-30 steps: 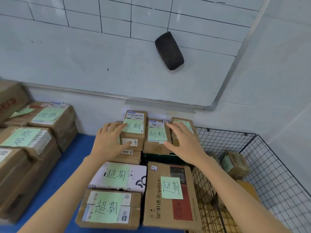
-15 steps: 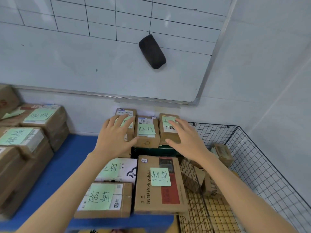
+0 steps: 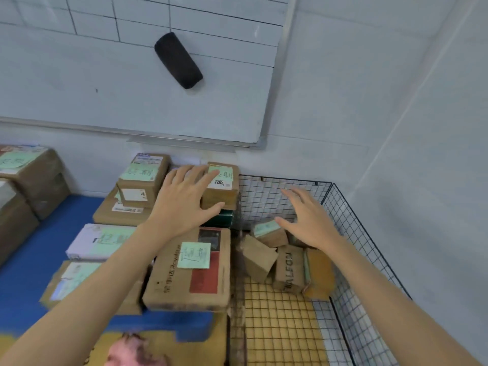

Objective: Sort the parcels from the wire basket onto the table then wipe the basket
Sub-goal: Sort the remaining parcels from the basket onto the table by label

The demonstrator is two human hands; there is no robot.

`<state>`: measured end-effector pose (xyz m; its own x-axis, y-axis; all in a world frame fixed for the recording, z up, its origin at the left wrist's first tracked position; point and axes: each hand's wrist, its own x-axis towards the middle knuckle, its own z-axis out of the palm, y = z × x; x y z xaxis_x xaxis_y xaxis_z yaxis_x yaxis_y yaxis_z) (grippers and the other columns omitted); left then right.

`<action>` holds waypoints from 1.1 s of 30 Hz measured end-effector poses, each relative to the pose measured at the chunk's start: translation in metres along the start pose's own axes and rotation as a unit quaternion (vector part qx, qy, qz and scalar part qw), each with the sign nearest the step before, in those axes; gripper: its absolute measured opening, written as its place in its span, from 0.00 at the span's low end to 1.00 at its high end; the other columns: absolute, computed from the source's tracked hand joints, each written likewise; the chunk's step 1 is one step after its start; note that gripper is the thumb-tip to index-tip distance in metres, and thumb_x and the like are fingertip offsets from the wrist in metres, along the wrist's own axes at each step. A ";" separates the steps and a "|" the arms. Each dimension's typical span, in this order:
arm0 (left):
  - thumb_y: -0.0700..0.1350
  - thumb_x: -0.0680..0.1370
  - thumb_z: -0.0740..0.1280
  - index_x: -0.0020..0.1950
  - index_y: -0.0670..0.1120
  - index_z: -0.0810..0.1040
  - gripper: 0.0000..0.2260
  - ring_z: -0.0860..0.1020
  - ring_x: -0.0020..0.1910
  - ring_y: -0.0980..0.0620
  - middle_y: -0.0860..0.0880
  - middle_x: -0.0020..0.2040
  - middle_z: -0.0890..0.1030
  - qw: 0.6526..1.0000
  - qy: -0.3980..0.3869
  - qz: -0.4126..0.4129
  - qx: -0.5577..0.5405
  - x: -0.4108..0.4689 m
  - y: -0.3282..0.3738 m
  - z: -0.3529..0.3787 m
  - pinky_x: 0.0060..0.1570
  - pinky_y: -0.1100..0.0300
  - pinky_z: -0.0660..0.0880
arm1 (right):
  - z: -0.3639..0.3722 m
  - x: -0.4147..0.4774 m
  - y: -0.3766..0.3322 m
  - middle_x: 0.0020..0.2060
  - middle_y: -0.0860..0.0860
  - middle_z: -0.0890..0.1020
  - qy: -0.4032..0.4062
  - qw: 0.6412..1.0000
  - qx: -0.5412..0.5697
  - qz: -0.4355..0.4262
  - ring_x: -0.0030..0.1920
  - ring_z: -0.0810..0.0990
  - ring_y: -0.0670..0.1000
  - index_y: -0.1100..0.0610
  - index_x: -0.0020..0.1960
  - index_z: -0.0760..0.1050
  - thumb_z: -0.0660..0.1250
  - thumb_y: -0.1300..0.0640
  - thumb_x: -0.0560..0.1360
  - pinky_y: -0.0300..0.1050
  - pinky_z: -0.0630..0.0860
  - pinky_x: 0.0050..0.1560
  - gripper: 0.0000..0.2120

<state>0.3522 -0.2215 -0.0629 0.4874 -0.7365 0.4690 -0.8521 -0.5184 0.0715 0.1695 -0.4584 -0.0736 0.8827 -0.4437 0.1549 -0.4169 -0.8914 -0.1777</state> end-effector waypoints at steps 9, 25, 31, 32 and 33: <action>0.69 0.72 0.53 0.73 0.52 0.69 0.35 0.67 0.70 0.44 0.49 0.71 0.72 1.000 -0.007 -0.023 0.008 0.019 0.113 -0.006 0.67 0.45 0.64 | -0.013 -0.029 0.112 0.78 0.53 0.60 -0.007 0.997 0.060 0.041 0.78 0.56 0.54 0.50 0.79 0.57 0.65 0.43 0.78 0.56 0.60 0.75 0.34; 0.57 0.78 0.66 0.79 0.49 0.59 0.33 0.67 0.72 0.43 0.45 0.75 0.66 0.965 -0.198 -0.150 -0.084 0.041 0.187 0.094 0.63 0.47 0.71 | 0.069 -0.012 0.129 0.77 0.54 0.59 -0.141 0.981 0.116 0.064 0.76 0.59 0.57 0.51 0.79 0.55 0.67 0.42 0.77 0.60 0.65 0.71 0.37; 0.55 0.76 0.68 0.76 0.48 0.62 0.32 0.67 0.68 0.42 0.45 0.72 0.67 0.915 -0.298 -0.244 -0.123 0.012 0.185 0.167 0.61 0.44 0.73 | 0.120 -0.007 0.129 0.77 0.54 0.59 -0.192 0.969 0.134 0.078 0.75 0.61 0.58 0.51 0.79 0.55 0.70 0.42 0.75 0.60 0.67 0.70 0.39; 0.55 0.75 0.68 0.76 0.48 0.62 0.32 0.68 0.67 0.42 0.45 0.71 0.67 0.907 -0.303 -0.262 -0.129 0.005 0.184 0.177 0.60 0.44 0.73 | 0.129 -0.007 0.128 0.76 0.54 0.61 -0.193 0.968 0.136 0.080 0.74 0.63 0.58 0.52 0.78 0.56 0.70 0.42 0.75 0.59 0.68 0.69 0.39; 0.55 0.75 0.68 0.75 0.48 0.62 0.32 0.68 0.67 0.42 0.45 0.71 0.67 0.901 -0.302 -0.282 -0.134 -0.002 0.183 0.186 0.59 0.44 0.74 | 0.138 -0.008 0.127 0.76 0.54 0.62 -0.193 0.968 0.141 0.082 0.73 0.65 0.58 0.52 0.78 0.57 0.71 0.43 0.74 0.59 0.70 0.68 0.39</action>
<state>0.2305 -0.3958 -0.2146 0.8026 -0.5335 -0.2669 -0.4134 -0.8200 0.3959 0.1398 -0.5554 -0.2313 0.8476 -0.4612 -0.2623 -0.5305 -0.7276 -0.4349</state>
